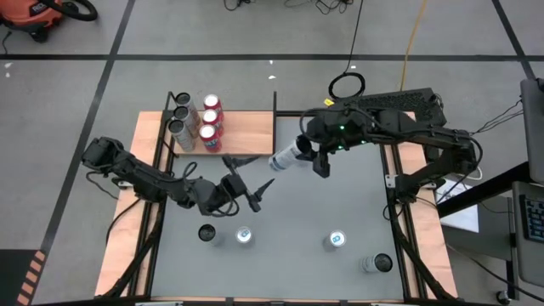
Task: Place canned beverage on shelf
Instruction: Put the top white-blue soda can on the shelf
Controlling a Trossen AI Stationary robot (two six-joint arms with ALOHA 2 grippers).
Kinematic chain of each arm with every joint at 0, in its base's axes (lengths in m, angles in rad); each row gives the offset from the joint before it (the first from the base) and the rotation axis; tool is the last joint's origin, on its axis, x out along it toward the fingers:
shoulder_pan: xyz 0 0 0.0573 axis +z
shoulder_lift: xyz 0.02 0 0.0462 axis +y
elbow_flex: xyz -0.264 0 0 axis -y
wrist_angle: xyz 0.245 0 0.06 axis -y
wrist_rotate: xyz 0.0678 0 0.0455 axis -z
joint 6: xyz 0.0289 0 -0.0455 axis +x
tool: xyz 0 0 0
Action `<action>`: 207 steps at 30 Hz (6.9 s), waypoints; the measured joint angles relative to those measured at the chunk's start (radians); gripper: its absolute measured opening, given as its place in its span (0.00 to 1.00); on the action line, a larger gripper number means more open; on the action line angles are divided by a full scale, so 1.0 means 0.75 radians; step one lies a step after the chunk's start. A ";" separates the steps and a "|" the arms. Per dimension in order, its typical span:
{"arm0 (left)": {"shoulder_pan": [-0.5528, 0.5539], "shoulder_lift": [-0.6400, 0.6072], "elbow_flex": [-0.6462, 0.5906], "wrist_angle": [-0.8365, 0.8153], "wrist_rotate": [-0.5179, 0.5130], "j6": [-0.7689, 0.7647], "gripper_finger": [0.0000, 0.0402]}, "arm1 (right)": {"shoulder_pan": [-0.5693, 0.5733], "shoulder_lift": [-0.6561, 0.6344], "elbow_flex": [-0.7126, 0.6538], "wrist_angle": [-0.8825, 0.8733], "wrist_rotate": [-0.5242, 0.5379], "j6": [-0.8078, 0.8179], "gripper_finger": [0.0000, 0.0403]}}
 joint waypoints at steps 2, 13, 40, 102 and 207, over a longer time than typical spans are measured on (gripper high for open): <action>0.007 0.000 0.000 -0.037 0.000 -0.007 0.94 | 0.000 0.020 0.000 0.020 -0.001 -0.005 0.47; 0.042 0.000 -0.001 -0.244 -0.006 -0.268 0.96 | 0.000 0.092 0.000 0.088 -0.001 -0.037 0.47; 0.107 0.086 -0.002 -0.278 -0.070 -0.458 0.96 | 0.000 0.089 0.000 0.172 -0.001 -0.045 0.47; 0.169 -0.081 -0.002 -0.286 1.052 -0.598 0.63 | 0.187 -0.105 -0.869 1.606 -0.492 -0.254 0.74; 0.192 -0.080 -0.001 -0.356 1.171 -0.494 0.66 | 0.302 -0.042 -0.870 1.817 -0.360 -0.390 0.41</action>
